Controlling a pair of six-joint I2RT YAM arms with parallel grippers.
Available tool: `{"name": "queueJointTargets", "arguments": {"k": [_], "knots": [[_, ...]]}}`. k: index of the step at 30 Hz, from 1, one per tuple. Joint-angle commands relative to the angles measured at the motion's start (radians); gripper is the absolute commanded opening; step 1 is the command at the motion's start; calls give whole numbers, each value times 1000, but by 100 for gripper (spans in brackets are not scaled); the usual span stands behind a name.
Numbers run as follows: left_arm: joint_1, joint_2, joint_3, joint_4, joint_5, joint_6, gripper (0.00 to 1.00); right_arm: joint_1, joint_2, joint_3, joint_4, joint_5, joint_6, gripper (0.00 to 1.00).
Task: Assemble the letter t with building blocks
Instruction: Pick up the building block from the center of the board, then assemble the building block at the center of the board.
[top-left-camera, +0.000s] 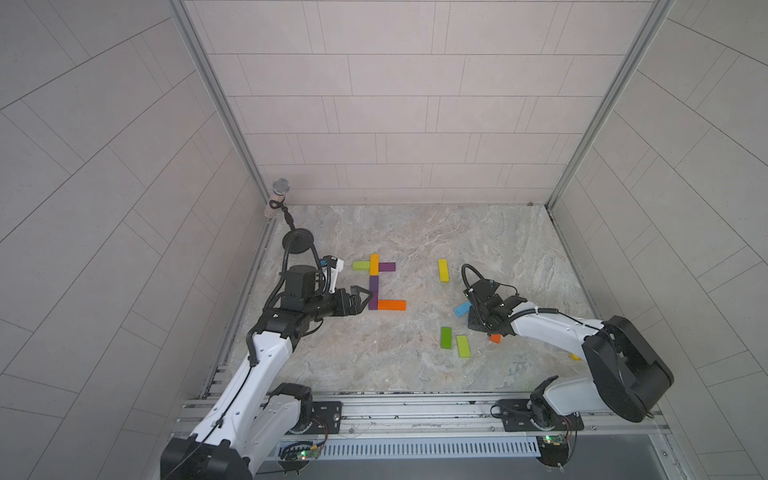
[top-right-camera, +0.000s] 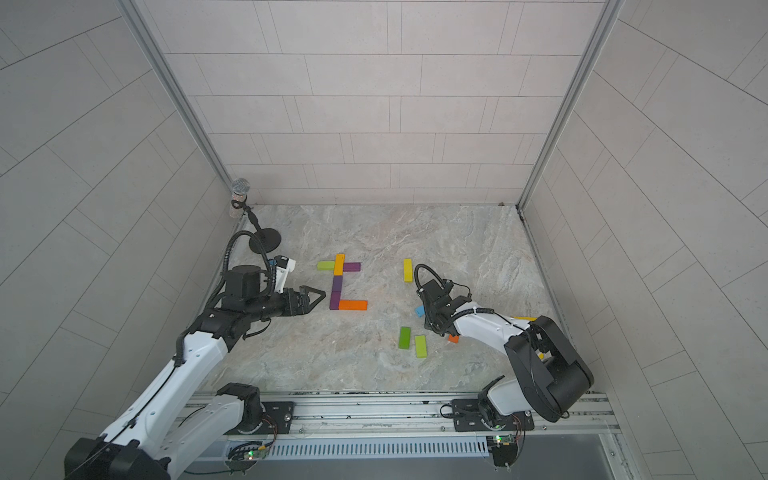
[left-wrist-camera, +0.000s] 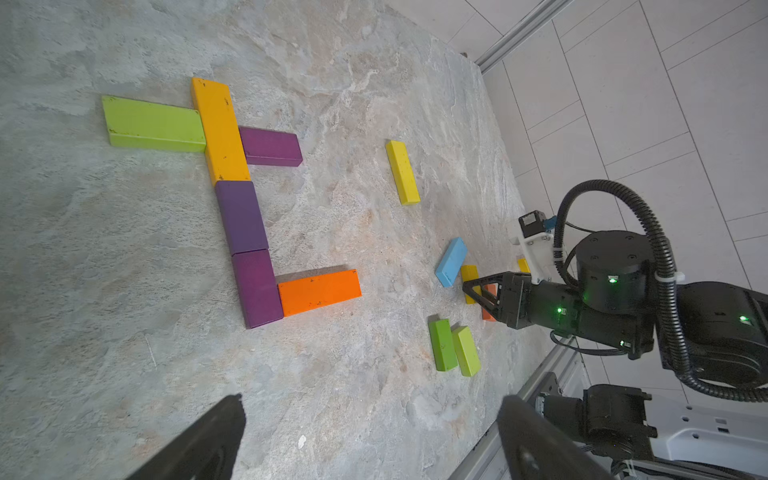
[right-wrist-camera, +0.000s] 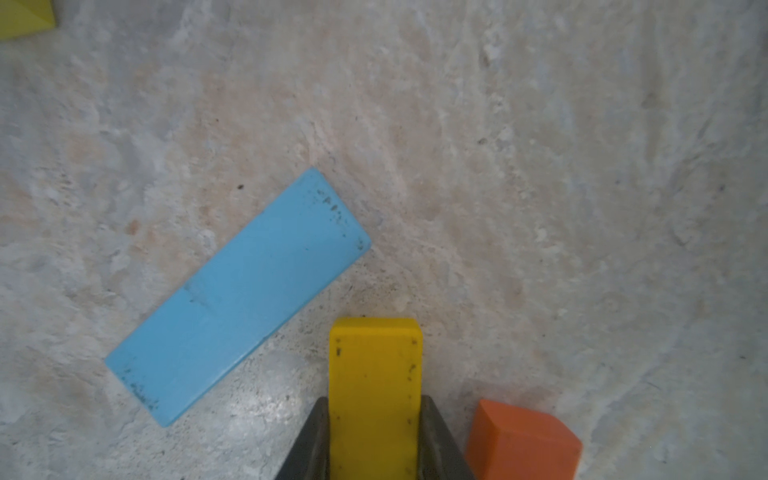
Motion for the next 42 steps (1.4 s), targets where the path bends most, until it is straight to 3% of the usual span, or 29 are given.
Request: {"name": "queueJointTargets", "arguments": {"k": [1, 8, 12, 15, 20, 25, 30, 32, 35, 42], "knots": [[1, 6, 3, -8, -10, 18, 100, -4, 12, 6, -13, -5, -3, 12], [0, 37, 32, -15, -42, 45, 100, -4, -83, 23, -73, -21, -42, 3], [-2, 100, 94, -56, -72, 100, 100, -11, -173, 71, -115, -17, -135, 2], [-20, 148, 153, -57, -92, 146, 100, -61, -178, 146, -122, -95, -234, 2], [-70, 227, 254, 10, -149, 230, 100, -142, -46, 348, -120, -271, -440, 3], [-121, 257, 247, 282, -181, 380, 100, -183, 132, 543, -62, -447, -614, 4], [-119, 434, 393, 144, -161, 573, 100, -237, 341, 731, -36, -650, -683, 3], [-98, 499, 430, 101, -102, 566, 100, -237, 417, 798, -30, -673, -738, 3], [-59, 522, 409, 185, 15, 460, 100, -229, 497, 871, -46, -688, -861, 3], [0, 516, 368, 280, 9, 319, 100, -220, 553, 913, -85, -712, -1063, 2]]}}
